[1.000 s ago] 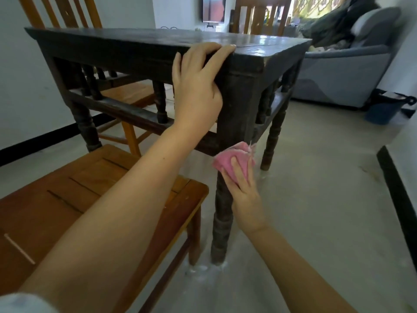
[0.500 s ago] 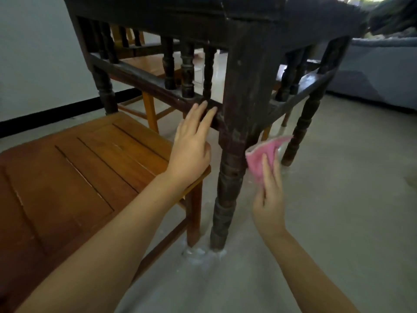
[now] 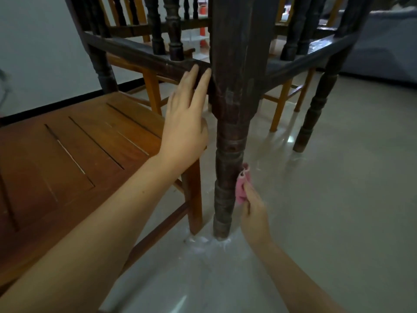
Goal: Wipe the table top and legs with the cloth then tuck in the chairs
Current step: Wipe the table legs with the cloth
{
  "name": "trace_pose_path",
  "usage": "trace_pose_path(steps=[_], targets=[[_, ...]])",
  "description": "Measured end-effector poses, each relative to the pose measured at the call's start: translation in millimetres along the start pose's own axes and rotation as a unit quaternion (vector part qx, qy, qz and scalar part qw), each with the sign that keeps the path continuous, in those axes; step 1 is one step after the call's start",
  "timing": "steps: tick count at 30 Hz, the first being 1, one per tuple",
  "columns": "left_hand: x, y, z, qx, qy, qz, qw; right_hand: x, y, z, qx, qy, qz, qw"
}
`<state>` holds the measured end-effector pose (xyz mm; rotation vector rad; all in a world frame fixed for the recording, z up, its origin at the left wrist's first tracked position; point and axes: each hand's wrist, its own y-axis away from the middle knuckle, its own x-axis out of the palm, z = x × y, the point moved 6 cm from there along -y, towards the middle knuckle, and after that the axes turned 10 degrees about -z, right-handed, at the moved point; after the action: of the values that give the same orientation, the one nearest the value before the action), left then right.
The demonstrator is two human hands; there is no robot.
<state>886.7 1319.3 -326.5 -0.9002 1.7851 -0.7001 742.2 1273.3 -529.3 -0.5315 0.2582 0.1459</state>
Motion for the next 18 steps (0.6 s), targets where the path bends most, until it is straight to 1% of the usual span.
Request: trace_pose_path(steps=[2,3,5,8,11,13,15,17,18], targets=[[3.1,20.1,-2.0,-0.018,0.002,0.014,1.000,-16.5,-11.0,22.6,-0.026,-0.031,-0.042,0.998],[6.9,31.5,-1.5,-0.017,-0.019,0.036,0.999,-23.6,-16.5,33.3,-0.039,-0.050,-0.058,0.996],[15.2,50.1,5.4,0.001,-0.107,0.097,0.990,-28.0,-25.9,49.5,-0.064,-0.062,-0.072,0.993],[19.5,60.6,22.4,-0.001,-0.231,0.191,0.954,-10.9,-27.6,50.3,-0.083,-0.022,-0.078,0.993],[22.4,67.1,27.5,0.020,-0.293,0.266,0.918,9.3,-11.4,21.1,-0.059,-0.006,-0.083,0.995],[21.9,69.4,28.4,0.022,-0.306,0.293,0.905,18.8,4.9,-8.8,-0.024,0.022,-0.073,0.997],[19.8,69.7,27.3,0.021,-0.309,0.296,0.904,25.1,19.8,-35.7,0.013,0.044,-0.042,0.998],[20.1,69.5,26.0,0.021,-0.306,0.292,0.906,26.1,29.2,-49.9,0.027,0.059,-0.003,0.998],[20.4,68.8,25.8,0.017,-0.303,0.290,0.908,24.5,32.6,-57.3,0.050,0.060,0.017,0.997]])
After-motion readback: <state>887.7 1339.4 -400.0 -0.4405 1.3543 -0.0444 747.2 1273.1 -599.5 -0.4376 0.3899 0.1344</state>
